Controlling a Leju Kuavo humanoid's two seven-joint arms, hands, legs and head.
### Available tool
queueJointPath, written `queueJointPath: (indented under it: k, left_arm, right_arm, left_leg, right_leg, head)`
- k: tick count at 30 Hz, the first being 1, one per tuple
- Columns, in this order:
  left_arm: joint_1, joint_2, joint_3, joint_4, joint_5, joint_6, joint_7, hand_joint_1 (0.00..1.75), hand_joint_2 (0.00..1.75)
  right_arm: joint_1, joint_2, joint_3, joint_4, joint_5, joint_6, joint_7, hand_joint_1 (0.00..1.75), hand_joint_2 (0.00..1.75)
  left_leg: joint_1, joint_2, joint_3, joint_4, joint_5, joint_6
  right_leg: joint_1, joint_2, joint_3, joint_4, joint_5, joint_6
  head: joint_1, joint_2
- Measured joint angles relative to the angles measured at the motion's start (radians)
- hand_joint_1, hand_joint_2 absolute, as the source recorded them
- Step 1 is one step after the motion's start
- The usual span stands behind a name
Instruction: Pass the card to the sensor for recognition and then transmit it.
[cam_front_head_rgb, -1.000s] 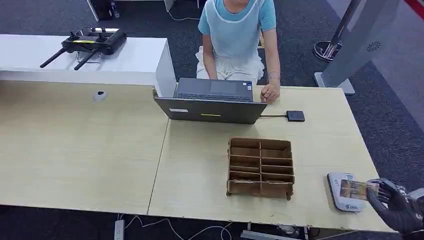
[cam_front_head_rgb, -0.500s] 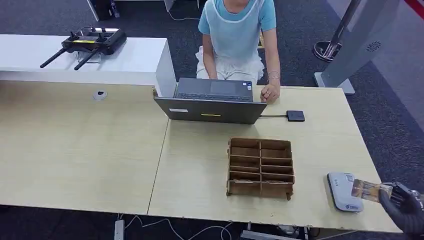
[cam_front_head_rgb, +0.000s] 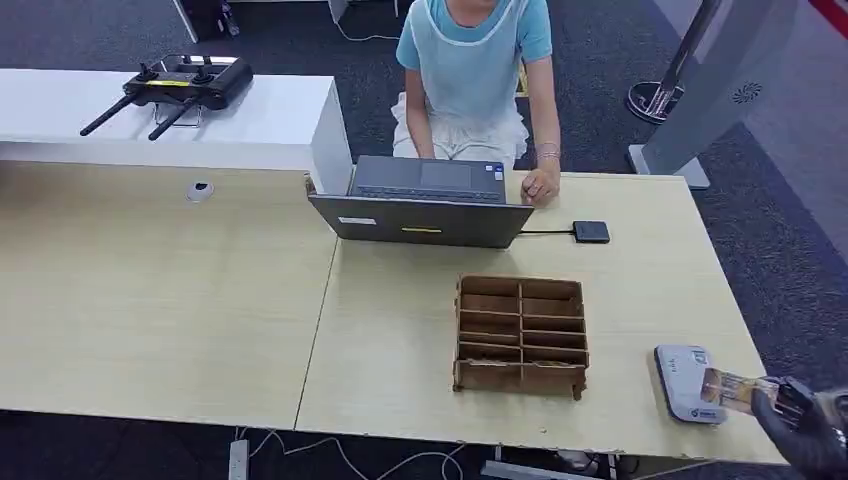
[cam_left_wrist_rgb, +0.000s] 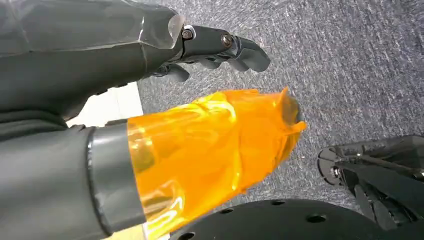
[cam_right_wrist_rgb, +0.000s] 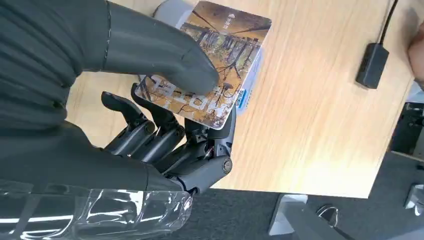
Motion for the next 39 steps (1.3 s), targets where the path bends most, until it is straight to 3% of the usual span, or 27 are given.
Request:
queueJointPath:
  k: [5, 12, 24, 39]
  left_arm:
    - [0.0, 0.0, -0.007, 0.0, -0.005, 0.0, 0.0, 0.0, 0.0]
    - [-0.002, 0.001, -0.022, 0.0, -0.005, -0.006, 0.002, 0.0, 0.0]
    - [-0.005, 0.005, -0.029, 0.0, -0.002, -0.006, 0.002, 0.0, 0.0]
    - [-0.007, 0.006, -0.032, 0.0, -0.002, 0.0, 0.002, 0.0, 0.0]
  right_arm:
    - [-0.018, 0.012, 0.007, 0.025, 0.033, -0.034, 0.007, 1.75, 1.75]
    - [-0.074, 0.027, 0.024, 0.09, 0.027, -0.138, 0.04, 1.75, 1.75]
    - [-0.1, 0.032, 0.044, 0.132, 0.008, -0.195, 0.073, 1.75, 1.75]
    - [-0.103, 0.032, 0.056, 0.151, 0.008, -0.208, 0.084, 1.75, 1.75]
  left_leg:
    - [0.0, 0.0, 0.0, 0.0, 0.0, 0.0]
    - [0.0, 0.0, 0.0, 0.0, 0.0, 0.0]
    - [0.0, 0.0, 0.0, 0.0, 0.0, 0.0]
    - [0.0, 0.0, 0.0, 0.0, 0.0, 0.0]
  right_leg:
    - [0.0, 0.0, 0.0, 0.0, 0.0, 0.0]
    - [0.0, 0.0, 0.0, 0.0, 0.0, 0.0]
    - [0.0, 0.0, 0.0, 0.0, 0.0, 0.0]
    - [0.0, 0.0, 0.0, 0.0, 0.0, 0.0]
  head:
    - [0.0, 0.0]
    - [0.0, 0.0]
    - [0.0, 0.0]
    - [0.0, 0.0]
